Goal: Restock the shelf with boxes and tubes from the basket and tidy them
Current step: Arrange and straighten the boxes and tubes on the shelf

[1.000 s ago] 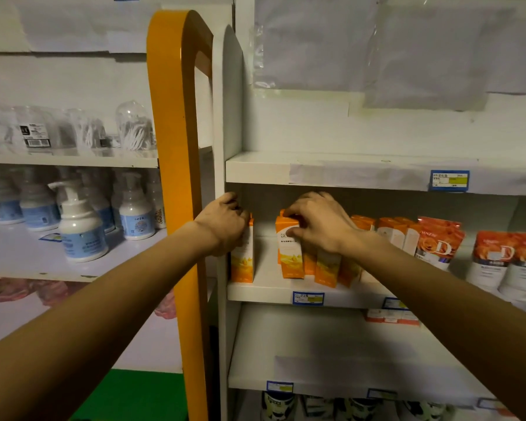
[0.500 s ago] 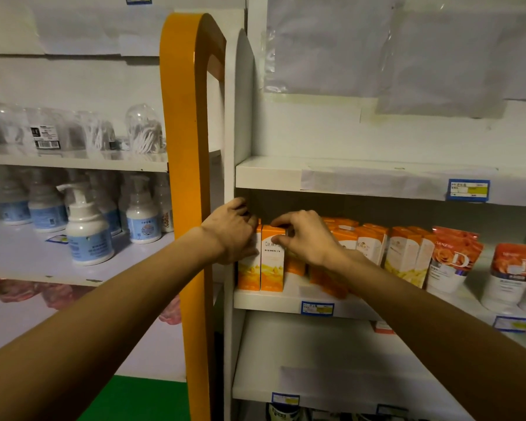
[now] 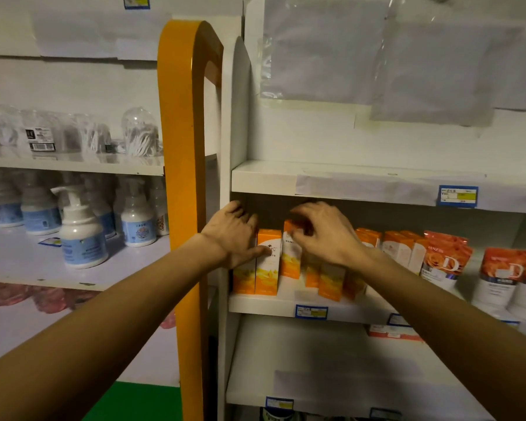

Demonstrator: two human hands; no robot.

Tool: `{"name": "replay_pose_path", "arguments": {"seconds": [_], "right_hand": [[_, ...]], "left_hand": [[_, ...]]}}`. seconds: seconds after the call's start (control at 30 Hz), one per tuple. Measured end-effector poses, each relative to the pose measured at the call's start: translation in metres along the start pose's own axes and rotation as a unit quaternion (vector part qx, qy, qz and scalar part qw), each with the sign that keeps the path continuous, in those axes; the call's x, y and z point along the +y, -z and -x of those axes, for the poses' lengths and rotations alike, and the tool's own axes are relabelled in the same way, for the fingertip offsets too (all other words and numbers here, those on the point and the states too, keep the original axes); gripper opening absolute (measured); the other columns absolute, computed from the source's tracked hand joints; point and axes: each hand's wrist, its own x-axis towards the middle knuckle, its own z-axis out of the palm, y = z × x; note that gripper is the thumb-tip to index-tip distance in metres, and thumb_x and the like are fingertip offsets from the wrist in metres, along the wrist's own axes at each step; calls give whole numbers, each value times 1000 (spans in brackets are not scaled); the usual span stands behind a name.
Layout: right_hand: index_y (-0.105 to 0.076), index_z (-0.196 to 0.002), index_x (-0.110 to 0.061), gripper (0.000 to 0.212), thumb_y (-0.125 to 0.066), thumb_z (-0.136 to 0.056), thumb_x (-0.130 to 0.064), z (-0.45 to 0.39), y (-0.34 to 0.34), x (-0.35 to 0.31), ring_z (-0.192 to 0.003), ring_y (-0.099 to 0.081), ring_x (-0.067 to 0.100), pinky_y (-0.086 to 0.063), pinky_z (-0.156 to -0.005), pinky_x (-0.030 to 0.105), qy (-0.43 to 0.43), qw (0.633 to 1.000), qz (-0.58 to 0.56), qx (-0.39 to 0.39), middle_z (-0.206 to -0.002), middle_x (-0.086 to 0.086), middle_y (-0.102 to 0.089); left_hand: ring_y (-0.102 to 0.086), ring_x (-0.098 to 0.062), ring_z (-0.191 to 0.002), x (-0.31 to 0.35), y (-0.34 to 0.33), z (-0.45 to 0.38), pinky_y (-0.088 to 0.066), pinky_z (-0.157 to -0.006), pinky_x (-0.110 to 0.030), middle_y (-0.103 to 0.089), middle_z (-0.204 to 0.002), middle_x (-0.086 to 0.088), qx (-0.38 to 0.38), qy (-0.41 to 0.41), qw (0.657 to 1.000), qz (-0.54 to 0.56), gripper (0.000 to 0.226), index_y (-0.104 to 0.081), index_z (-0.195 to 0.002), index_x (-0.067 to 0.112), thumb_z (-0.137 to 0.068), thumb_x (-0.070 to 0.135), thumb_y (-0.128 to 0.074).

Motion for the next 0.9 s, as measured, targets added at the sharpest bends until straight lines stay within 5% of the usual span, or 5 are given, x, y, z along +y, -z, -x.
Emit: {"name": "replay_pose_path", "arguments": {"seconds": [0.23, 0.5, 0.9], "right_hand": [[-41, -147, -20, 58, -58, -95, -39, -13, 1, 13, -131, -46, 28, -32, -111, 44, -33, 989, 118, -77, -144, 7, -52], [-59, -122, -22, 32, -60, -93, -34, -29, -23, 6, -117, -56, 28, -32, -109, 48, -40, 979, 183, -87, -116, 6, -66], [-65, -125, -18, 38, -71, -88, -19, -45, -31, -8, -108, -66, 19, -55, -94, 36, -34, 996, -64, -47, -119, 3, -70]], "left_hand": [[-26, -26, -149, 4, -6, 0, 1, -124, -45, -41, -155, -11, -1, 2, 998, -57, 91, -28, -154, 9, -93, 76, -19], [-30, -26, -148, 2, -8, 1, -1, -124, -46, -47, -151, -10, 7, -10, 997, -81, 85, -38, -149, 10, -95, 73, -20], [-32, -27, -146, 2, -9, -1, -2, -124, -47, -49, -149, -9, 12, -13, 996, -86, 81, -39, -147, 11, -96, 72, -22]]}}
